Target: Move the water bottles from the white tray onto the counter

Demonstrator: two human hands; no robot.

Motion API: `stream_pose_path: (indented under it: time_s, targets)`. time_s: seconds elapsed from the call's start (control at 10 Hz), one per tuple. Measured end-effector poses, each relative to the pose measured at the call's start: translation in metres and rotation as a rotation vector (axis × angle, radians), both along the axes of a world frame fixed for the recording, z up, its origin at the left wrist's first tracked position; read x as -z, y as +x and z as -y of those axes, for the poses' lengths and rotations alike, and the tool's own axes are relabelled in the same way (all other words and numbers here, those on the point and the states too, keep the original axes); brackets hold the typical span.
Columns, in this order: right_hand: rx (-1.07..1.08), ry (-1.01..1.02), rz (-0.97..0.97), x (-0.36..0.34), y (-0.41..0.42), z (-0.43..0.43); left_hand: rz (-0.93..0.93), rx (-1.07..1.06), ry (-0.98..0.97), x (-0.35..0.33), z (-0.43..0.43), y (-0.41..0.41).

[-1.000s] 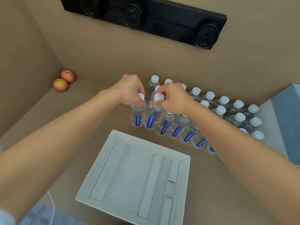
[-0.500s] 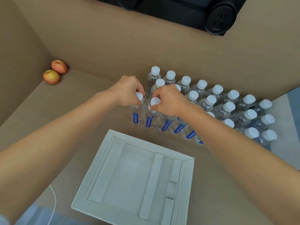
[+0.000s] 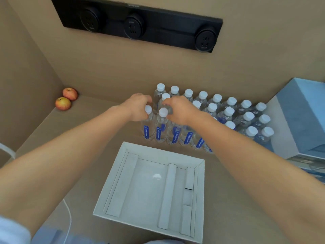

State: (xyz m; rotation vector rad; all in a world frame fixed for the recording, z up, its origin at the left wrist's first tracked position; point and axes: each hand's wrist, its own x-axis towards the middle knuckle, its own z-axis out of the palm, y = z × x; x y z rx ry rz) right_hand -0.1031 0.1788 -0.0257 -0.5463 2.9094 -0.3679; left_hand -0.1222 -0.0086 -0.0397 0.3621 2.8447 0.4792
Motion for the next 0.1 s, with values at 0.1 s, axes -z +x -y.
stream_pose_path:
  time_s: [0.1]
  targets:
    - [0.039,0.006,-0.019,-0.0110,0.0260,-0.0032,-0.040,0.040,-0.063,-0.0080,0.0103,0.0184]
